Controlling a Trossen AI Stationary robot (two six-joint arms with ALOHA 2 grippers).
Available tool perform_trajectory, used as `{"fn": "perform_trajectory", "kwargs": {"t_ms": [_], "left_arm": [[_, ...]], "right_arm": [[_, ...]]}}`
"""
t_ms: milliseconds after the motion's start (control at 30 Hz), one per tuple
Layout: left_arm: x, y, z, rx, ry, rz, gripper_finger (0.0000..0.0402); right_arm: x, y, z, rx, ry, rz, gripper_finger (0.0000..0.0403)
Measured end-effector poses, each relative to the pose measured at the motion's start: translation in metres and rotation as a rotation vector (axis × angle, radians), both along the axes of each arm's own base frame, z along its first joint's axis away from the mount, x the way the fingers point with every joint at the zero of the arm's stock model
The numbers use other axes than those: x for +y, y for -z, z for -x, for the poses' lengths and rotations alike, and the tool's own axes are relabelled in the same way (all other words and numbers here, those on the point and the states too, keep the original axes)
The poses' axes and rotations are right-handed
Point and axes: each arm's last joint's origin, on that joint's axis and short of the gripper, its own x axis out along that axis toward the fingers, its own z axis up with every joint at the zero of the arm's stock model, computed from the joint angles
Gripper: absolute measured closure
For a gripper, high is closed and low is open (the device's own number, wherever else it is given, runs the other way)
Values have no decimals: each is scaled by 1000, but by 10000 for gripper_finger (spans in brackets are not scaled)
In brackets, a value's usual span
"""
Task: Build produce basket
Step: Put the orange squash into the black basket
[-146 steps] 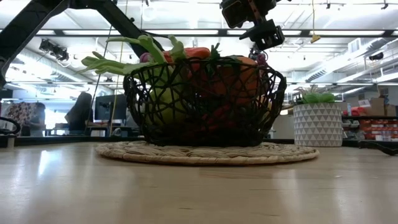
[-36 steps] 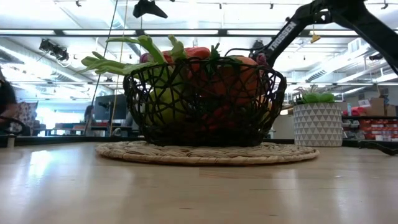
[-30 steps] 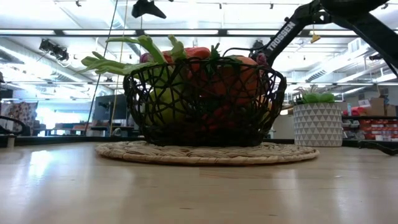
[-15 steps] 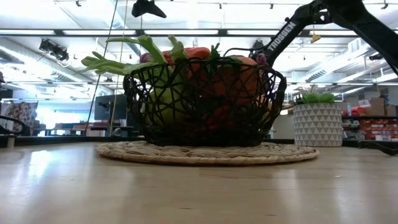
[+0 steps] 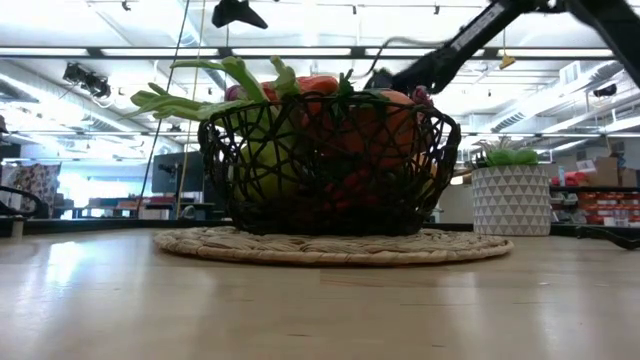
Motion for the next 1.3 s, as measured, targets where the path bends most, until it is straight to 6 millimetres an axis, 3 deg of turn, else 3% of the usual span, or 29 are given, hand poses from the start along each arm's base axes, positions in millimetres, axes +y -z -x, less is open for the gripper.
{"fn": "perform_trajectory", "kwargs": {"t_ms": [133, 333, 500, 667, 800, 967, 1300], "left_arm": [[1, 0, 0, 7, -16, -11, 116], [1, 0, 0, 4, -21, -5, 116], [1, 0, 0, 1, -25, -2, 116], [1, -1, -1, -12, -37, 9, 116], [1, -1, -1, -12, -38, 9, 116], [2, -2, -2, -30, -37, -2, 116], [-9, -5, -10, -63, -3, 3, 116]], "right_arm": [[14, -37, 6, -94, -26, 7, 122], [54, -95, 14, -230, -94, 50, 122], [98, -134, 20, -320, -175, 77, 121], [146, -156, 24, -357, -300, 96, 121], [179, -159, 24, -301, -350, 136, 121], [207, -146, 15, -174, -347, 179, 121], [222, -97, -26, -15, -357, 163, 120]]}}
